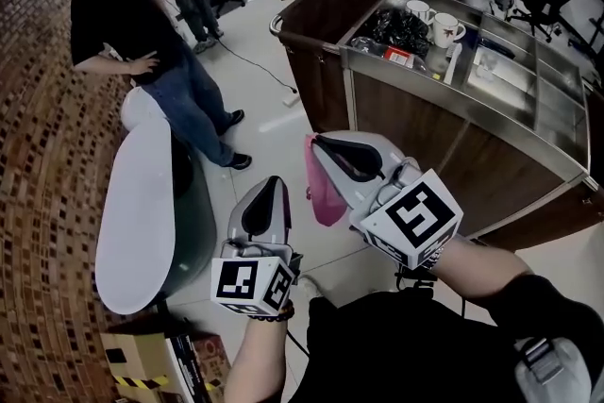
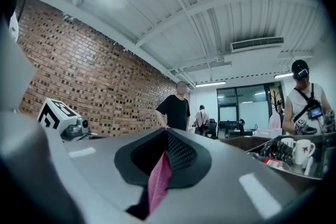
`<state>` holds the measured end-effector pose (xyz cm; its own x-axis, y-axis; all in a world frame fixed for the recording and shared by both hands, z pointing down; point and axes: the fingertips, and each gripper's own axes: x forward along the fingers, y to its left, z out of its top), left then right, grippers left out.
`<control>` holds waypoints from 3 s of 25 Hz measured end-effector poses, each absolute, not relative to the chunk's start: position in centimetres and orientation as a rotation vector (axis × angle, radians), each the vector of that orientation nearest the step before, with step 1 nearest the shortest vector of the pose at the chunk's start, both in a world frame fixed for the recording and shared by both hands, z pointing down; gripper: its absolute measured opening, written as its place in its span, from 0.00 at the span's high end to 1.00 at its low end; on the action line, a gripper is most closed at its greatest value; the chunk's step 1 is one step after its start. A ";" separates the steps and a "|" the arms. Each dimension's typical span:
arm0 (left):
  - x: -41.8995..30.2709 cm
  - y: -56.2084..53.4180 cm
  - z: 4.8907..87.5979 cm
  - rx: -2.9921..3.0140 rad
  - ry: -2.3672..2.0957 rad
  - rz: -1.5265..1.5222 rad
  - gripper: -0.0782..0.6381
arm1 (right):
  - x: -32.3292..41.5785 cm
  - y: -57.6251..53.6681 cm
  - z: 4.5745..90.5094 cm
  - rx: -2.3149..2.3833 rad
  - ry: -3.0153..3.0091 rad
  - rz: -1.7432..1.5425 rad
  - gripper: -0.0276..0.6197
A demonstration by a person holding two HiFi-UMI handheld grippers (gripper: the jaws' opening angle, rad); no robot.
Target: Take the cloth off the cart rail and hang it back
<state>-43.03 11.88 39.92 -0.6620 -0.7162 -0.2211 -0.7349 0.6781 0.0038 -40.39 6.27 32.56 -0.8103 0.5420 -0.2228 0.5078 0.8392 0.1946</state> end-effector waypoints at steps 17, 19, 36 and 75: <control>-57.9 24.3 37.3 -1.490 2.524 0.142 0.89 | -54.3 17.0 30.1 0.390 2.850 0.161 0.95; -59.1 25.0 37.2 -1.510 2.509 0.148 0.89 | -55.3 17.6 29.6 0.357 2.851 0.168 0.95; -69.6 21.8 37.6 -1.648 2.455 0.176 0.89 | -64.4 14.8 28.2 0.202 2.836 0.185 0.95; -95.9 9.2 33.7 -2.078 2.179 0.215 0.89 | -91.8 -0.9 24.6 -0.418 2.913 0.221 0.95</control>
<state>-95.89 9.19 33.72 -0.0483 -0.9813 -0.1863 -0.9988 0.0459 0.0176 -91.82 -0.92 24.61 -0.9421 -0.2632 -0.2079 -0.2915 0.9491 0.1194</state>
